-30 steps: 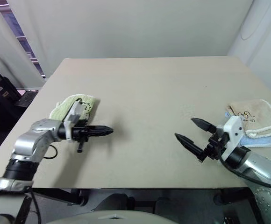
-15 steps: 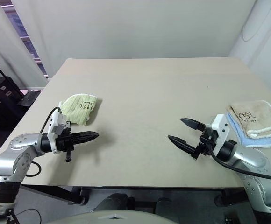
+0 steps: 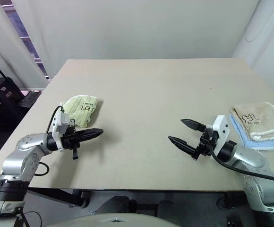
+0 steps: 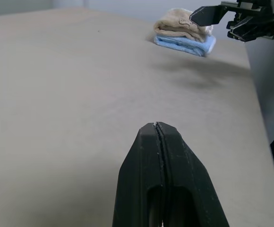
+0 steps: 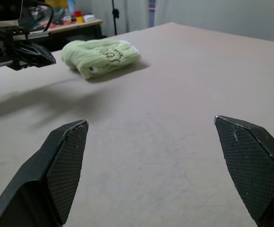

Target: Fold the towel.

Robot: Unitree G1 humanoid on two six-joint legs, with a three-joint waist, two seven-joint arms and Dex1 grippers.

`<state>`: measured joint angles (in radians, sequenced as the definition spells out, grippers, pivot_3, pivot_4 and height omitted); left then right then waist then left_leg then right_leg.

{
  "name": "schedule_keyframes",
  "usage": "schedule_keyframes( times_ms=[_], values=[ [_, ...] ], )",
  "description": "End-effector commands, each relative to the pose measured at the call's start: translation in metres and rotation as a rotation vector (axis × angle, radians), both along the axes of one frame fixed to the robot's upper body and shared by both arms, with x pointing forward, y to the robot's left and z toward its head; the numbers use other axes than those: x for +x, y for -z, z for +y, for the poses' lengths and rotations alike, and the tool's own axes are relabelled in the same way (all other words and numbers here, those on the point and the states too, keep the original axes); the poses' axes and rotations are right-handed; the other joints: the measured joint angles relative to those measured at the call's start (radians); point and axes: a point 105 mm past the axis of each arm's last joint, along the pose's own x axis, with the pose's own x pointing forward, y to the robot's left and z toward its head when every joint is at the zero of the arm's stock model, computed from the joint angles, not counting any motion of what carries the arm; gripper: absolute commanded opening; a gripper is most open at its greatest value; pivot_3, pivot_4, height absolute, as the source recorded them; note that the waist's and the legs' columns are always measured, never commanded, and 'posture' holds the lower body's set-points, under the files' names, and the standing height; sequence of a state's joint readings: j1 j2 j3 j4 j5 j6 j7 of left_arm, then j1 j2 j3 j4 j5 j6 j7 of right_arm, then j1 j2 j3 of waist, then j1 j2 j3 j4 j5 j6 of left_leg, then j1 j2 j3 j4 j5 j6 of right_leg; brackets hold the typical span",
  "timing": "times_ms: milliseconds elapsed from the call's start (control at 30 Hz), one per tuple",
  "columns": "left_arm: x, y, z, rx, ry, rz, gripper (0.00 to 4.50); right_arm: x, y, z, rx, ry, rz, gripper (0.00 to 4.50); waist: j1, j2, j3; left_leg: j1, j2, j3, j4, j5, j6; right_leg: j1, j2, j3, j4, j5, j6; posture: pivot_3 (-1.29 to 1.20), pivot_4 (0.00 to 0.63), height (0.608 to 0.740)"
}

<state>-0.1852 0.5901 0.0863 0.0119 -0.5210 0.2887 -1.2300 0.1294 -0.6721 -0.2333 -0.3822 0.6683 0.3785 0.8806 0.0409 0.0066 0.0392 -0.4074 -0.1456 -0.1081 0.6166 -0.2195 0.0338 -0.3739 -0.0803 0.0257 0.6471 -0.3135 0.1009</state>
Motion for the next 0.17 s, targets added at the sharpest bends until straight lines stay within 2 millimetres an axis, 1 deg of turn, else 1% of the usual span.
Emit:
schedule_keyframes(
  times_ms=[33,133,167],
  values=[
    [0.006,-0.015,0.006,0.015,-0.009,-0.069,0.00,-0.002,-0.006,0.010,0.000,-0.049,-0.032,4.47,-0.001,0.000,0.000,0.000,0.000,0.000,0.000,0.000,0.000,0.000,0.000,0.000,0.000,0.000,0.000,0.00,0.000,0.740],
    [0.003,-0.013,0.002,-0.011,-0.035,-0.043,0.00,-0.003,0.002,0.000,-0.030,-0.039,0.004,4.47,0.000,0.000,0.000,0.000,0.000,0.000,0.000,0.000,0.000,0.000,0.000,0.000,0.000,0.000,0.000,0.00,0.000,0.740],
    [-0.003,-0.010,0.000,-0.010,-0.021,-0.027,0.00,-0.004,0.003,-0.002,-0.034,-0.041,0.013,4.47,0.000,0.000,0.000,0.000,0.000,0.000,0.000,0.000,0.000,0.000,0.000,0.000,0.000,0.000,0.001,0.00,0.000,0.740]
  ],
)
